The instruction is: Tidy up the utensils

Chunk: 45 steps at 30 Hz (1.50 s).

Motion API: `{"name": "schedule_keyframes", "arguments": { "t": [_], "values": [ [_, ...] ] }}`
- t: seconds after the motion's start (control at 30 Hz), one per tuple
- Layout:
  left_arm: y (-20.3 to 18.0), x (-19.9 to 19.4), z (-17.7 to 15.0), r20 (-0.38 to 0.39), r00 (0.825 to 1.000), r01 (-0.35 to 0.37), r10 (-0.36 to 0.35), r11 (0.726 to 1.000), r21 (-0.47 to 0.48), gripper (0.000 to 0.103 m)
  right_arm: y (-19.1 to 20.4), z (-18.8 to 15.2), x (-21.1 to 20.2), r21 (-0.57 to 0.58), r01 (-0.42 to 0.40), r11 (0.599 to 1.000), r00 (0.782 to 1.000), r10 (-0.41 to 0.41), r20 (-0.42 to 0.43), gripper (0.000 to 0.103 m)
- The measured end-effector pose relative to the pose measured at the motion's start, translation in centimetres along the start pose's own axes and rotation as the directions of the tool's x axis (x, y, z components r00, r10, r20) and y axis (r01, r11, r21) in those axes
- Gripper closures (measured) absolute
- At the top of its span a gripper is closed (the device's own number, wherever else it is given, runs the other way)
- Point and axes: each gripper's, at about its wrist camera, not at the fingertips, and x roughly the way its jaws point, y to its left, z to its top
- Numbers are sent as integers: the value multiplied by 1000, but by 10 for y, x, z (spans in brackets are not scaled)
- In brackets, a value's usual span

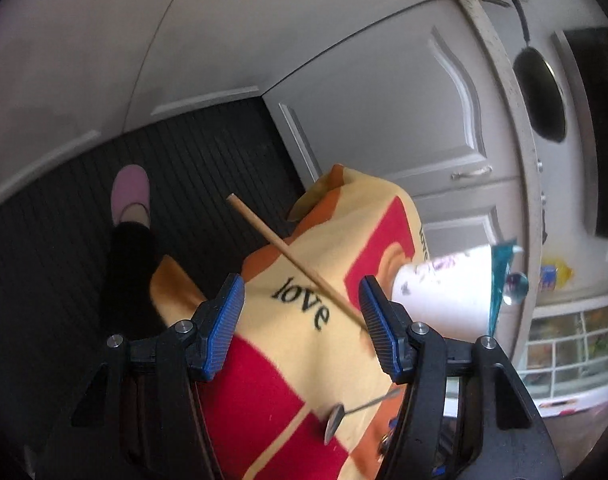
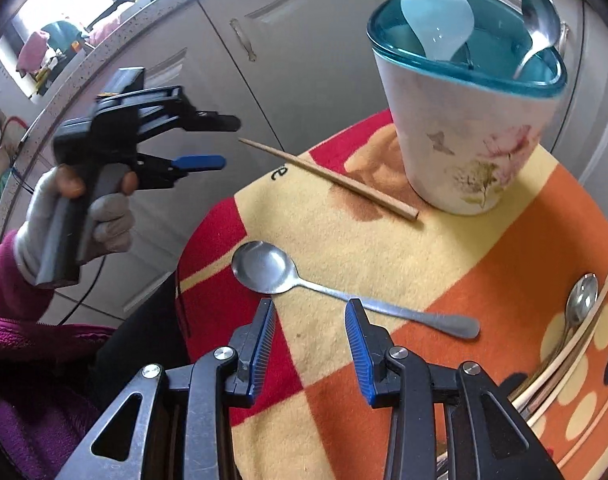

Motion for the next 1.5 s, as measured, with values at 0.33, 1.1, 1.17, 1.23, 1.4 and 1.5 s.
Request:
{"name": "schedule_keyframes", "arguments": {
  "t": [0.33, 1.1, 1.17, 1.23, 1.4, 1.5],
  "values": [
    [-14, 35, 19, 17, 1000, 16, -16, 1000, -4, 44, -8, -5, 4, -42, 96, 995, 995, -97, -28, 68],
    [-37, 77, 39, -55, 998, 9, -4, 997, 76, 90, 55, -9, 21, -110, -54, 992, 998, 56, 9, 68],
    [-38, 77, 38, -56, 998, 13, -8, 996, 88, 90, 57, -10, 20, -107, -34, 994, 999, 36, 20, 68],
    [-41, 76, 38, -51, 999, 21, -16, 994, 108, 91, 61, -11, 21, -108, -40, 993, 999, 42, 14, 68],
    [-51, 75, 34, -64, 998, 26, -16, 989, 149, 91, 57, -14, 29, -93, -41, 995, 999, 42, 10, 68],
    [-57, 77, 32, -75, 997, 29, -17, 985, 168, 92, 50, -12, 24, -70, -46, 997, 998, 48, 28, 68]
  ]
}}
